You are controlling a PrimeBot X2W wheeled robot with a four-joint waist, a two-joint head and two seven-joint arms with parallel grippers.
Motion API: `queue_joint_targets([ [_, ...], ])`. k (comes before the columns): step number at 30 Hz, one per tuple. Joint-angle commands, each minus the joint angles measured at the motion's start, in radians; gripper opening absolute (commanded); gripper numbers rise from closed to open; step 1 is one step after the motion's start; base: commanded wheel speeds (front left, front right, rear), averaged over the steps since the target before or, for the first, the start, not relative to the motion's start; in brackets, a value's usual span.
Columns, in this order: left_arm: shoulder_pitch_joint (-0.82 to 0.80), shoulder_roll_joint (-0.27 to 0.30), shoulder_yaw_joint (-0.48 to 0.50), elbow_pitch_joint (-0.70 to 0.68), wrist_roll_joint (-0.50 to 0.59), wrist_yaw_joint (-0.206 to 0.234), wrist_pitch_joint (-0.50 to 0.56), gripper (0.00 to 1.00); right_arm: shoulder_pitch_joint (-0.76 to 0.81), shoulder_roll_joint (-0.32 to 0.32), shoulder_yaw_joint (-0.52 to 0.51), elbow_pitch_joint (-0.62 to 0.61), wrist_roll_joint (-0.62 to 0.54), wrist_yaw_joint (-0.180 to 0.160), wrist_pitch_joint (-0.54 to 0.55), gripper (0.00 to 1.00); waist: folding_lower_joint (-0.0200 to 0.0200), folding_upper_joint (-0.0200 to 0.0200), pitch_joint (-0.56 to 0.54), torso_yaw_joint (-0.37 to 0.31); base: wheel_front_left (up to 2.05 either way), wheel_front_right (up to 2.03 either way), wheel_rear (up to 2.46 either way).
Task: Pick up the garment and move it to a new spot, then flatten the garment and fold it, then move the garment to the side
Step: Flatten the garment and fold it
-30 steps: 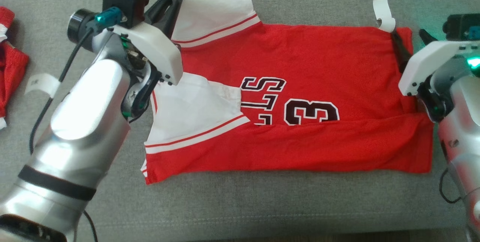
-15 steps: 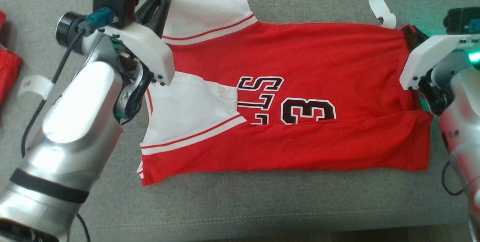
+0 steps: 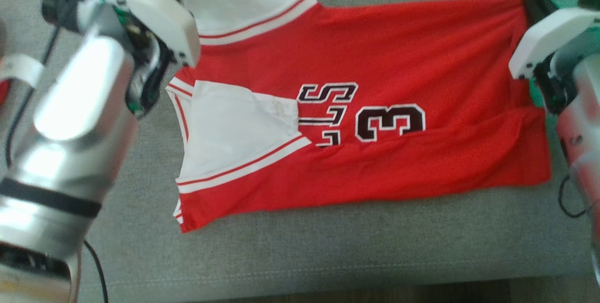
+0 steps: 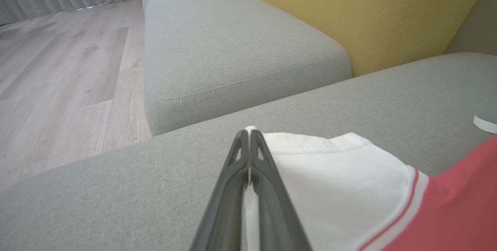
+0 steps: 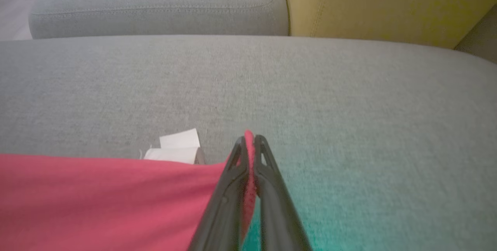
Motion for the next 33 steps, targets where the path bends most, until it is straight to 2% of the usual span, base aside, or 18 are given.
queue_joint_targets([
  [1,-0.068,0.030,0.048,-0.004,0.007,-0.005,-0.012,0.00,-0.036,-0.012,0.002,-0.017,-0.010,0.003,-0.023,0.00,0.0000,0.0000,0.007,-0.002,0.00,0.00,0.00],
  [12,-0.224,-0.011,0.070,0.162,0.034,0.010,-0.152,0.00,-0.158,0.020,-0.054,0.034,-0.079,0.003,-0.180,0.00,0.0000,0.0000,0.037,-0.013,0.00,0.00,0.00],
  [19,-0.204,-0.031,0.044,0.206,0.029,-0.044,-0.183,0.00,-0.124,0.034,-0.058,0.061,-0.091,0.003,-0.218,0.00,0.0000,0.0000,0.010,0.001,0.00,0.00,0.00],
  [25,-0.112,0.005,0.026,0.147,0.003,-0.092,-0.161,0.00,-0.050,0.033,-0.033,0.051,-0.045,0.003,-0.221,0.00,0.0000,0.0000,-0.048,0.013,0.00,0.00,0.00],
  [28,-0.040,0.016,0.037,0.083,-0.055,-0.117,-0.122,0.00,-0.008,0.023,-0.004,0.043,-0.009,0.003,-0.191,0.00,0.0000,0.0000,-0.081,0.020,0.00,0.00,0.00],
  [33,0.084,0.071,0.020,-0.043,-0.088,-0.124,-0.047,0.00,0.063,-0.013,0.063,0.011,0.052,0.003,-0.115,0.00,0.0000,0.0000,-0.124,0.027,0.00,0.00,0.00],
])
